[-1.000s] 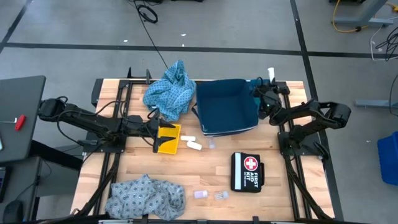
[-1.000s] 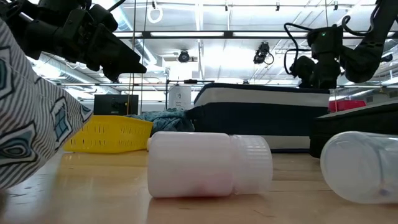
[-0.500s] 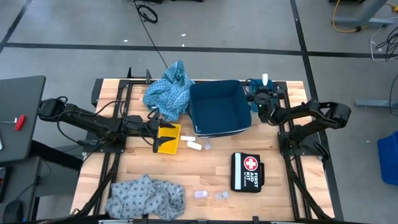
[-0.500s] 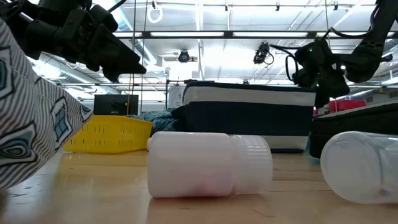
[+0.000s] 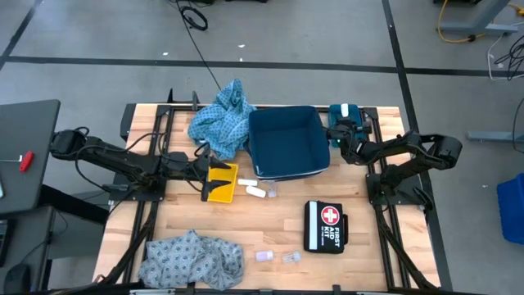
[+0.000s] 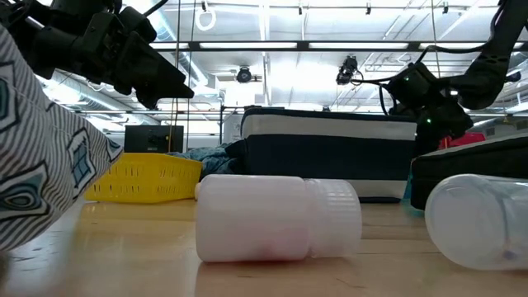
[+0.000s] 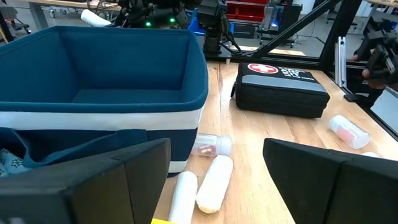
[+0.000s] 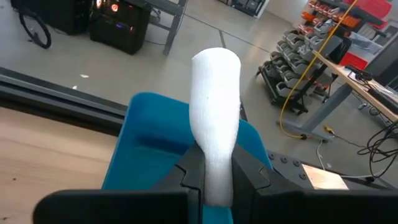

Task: Pick & place medical supplies in basket/bin
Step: Put the bottom white rolled gauze into the blue bin

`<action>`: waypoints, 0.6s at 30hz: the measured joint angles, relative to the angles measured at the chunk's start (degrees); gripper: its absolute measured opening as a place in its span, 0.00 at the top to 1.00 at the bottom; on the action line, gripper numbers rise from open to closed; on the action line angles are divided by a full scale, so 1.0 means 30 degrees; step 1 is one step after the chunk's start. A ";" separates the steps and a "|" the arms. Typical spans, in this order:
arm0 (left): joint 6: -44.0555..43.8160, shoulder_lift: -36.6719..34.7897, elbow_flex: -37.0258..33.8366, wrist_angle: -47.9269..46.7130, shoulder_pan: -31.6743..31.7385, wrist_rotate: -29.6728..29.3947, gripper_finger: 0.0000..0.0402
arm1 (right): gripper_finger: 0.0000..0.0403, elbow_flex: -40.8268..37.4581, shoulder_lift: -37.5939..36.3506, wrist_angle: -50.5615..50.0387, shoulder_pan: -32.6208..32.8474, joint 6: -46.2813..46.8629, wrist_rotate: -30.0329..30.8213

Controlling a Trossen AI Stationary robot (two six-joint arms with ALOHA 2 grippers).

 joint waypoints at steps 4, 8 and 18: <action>-0.0002 0.0042 -0.0002 0.0015 0.0005 -0.0001 0.35 | 0.75 0.0000 0.0000 0.0044 -0.0236 -0.0268 -0.0011; -0.0002 0.0074 -0.0002 0.0000 0.0001 0.0070 0.35 | 0.57 0.0000 0.0000 0.0195 -0.0452 -0.0276 0.0000; -0.0009 0.0074 -0.0002 -0.0005 0.0000 0.0070 0.35 | 0.48 0.0000 0.0000 0.0666 -0.0452 -0.0138 0.0002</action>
